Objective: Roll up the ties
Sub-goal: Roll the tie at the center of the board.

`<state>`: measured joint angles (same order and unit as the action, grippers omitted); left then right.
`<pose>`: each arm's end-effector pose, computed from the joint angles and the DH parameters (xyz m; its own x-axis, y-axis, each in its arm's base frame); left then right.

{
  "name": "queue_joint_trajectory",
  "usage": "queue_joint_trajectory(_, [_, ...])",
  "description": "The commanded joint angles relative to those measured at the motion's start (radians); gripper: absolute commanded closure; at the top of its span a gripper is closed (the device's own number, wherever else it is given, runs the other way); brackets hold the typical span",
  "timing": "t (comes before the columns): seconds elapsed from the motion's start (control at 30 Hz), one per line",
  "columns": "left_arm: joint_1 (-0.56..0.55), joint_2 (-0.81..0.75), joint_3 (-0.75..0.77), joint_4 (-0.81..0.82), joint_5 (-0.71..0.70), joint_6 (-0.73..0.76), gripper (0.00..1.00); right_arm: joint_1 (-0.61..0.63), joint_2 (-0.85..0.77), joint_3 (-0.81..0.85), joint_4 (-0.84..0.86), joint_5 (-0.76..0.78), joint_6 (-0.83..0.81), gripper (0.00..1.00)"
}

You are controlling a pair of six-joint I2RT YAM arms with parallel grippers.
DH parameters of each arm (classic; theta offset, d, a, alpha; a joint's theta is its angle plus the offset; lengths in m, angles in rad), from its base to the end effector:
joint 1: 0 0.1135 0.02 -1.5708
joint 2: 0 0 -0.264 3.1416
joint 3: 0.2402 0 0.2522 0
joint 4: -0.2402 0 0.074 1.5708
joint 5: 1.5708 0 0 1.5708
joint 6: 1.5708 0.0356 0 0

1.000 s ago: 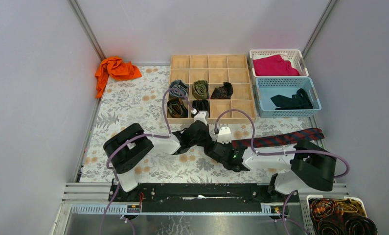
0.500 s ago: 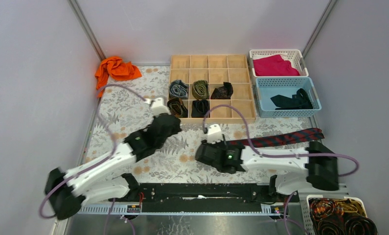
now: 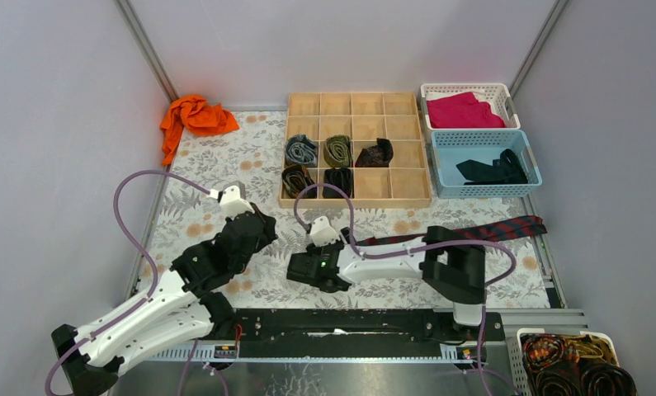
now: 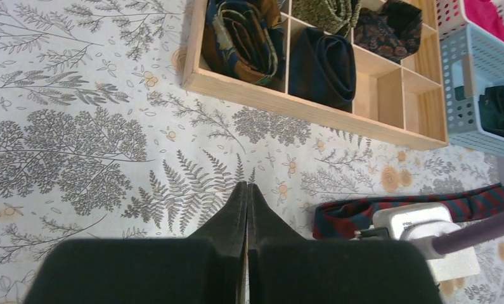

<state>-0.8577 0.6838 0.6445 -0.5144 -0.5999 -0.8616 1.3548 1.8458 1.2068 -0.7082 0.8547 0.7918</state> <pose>0.1136 -0.1006 0.2762 -0.4594 -0.4264 -0.7792 -0.0591 0.8900 -0.4522 0.1003 0.3319 0.1747 -0.5776 -0.4528 -0.6793 -0.2766 0.8914 -0.3590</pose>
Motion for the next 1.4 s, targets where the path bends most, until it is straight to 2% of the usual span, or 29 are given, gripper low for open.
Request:
queue_joint_trajectory(0.0, [-0.006,-0.002,-0.021,-0.028,-0.038,-0.004,1.0,-0.008,0.078,0.087,-0.11,0.106,0.069,0.23])
queue_joint_trajectory(0.23, [-0.006,-0.017,-0.031,-0.02,-0.045,0.012,1.0,-0.081,0.127,0.072,-0.073,0.067,0.075,0.24])
queue_joint_trajectory(0.57, [-0.006,-0.026,-0.042,-0.006,-0.058,0.031,1.0,-0.149,0.107,-0.026,0.078,-0.016,0.018,0.29])
queue_joint_trajectory(0.73, [-0.006,-0.025,-0.046,-0.005,-0.067,0.035,1.0,-0.171,0.113,-0.055,0.125,-0.075,0.001,0.38])
queue_joint_trajectory(0.9, [-0.006,-0.016,-0.044,0.008,-0.06,0.041,1.0,-0.202,0.124,-0.07,0.17,-0.131,-0.031,0.55])
queue_joint_trajectory(1.07, [-0.006,-0.024,-0.042,0.004,-0.066,0.042,1.0,-0.215,0.129,-0.066,0.199,-0.165,-0.069,0.68])
queue_joint_trajectory(1.2, [-0.006,-0.058,-0.045,-0.014,-0.078,0.031,1.0,-0.215,0.088,-0.08,0.254,-0.201,-0.11,0.75])
queue_joint_trajectory(1.37, [-0.006,-0.093,-0.029,-0.05,-0.083,0.03,1.0,-0.212,0.004,-0.103,0.362,-0.364,-0.176,0.81])
